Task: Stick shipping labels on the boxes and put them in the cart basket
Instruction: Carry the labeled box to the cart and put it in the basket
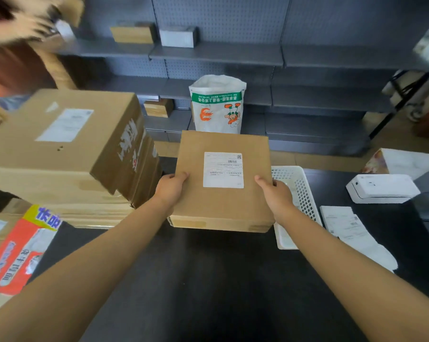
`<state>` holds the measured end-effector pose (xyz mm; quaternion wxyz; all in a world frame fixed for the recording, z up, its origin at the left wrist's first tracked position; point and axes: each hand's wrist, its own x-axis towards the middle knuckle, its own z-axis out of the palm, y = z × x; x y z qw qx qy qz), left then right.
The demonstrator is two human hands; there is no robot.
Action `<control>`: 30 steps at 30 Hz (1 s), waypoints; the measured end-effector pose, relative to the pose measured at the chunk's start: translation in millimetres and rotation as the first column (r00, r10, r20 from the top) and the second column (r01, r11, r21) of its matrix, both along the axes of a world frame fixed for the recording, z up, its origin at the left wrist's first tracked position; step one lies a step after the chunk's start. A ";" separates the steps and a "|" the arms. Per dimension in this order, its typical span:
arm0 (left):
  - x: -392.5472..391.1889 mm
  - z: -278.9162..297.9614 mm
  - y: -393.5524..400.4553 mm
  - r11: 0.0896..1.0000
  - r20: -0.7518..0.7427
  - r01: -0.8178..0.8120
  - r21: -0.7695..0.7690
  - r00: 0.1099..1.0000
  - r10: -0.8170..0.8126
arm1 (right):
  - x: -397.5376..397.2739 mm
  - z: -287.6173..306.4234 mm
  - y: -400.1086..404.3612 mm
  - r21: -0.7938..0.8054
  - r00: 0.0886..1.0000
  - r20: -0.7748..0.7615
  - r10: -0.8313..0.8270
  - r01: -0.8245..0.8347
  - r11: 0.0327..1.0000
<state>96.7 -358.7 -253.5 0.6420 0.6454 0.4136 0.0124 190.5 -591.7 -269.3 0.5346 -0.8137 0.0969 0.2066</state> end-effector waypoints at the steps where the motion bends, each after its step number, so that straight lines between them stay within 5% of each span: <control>1: 4.3 8.6 -0.5 1.000 0.021 0.024 0.002 0.999 -0.024 | 0.7 9.1 -1.9 0.014 1.000 0.012 -0.017 0.017 1.000; 10: 47.0 65.3 -36.7 0.973 0.108 0.231 0.016 0.967 -0.231 | -21.9 63.8 -58.9 0.108 0.954 0.122 -0.274 0.262 0.959; 16: 70.0 73.7 -128.9 0.886 0.106 0.462 0.036 0.880 -0.464 | -65.3 76.8 -144.5 0.130 0.848 0.119 -0.516 0.502 0.855; 22: 57.3 72.8 -275.5 0.703 0.122 0.711 0.014 0.697 -0.707 | -143.3 83.0 -267.5 0.086 0.664 0.148 -0.733 0.730 0.678; 30: -13.9 82.7 -508.0 0.368 0.128 0.930 -0.015 0.366 -0.922 | -292.6 89.1 -442.4 0.074 0.281 0.123 -0.952 0.954 0.291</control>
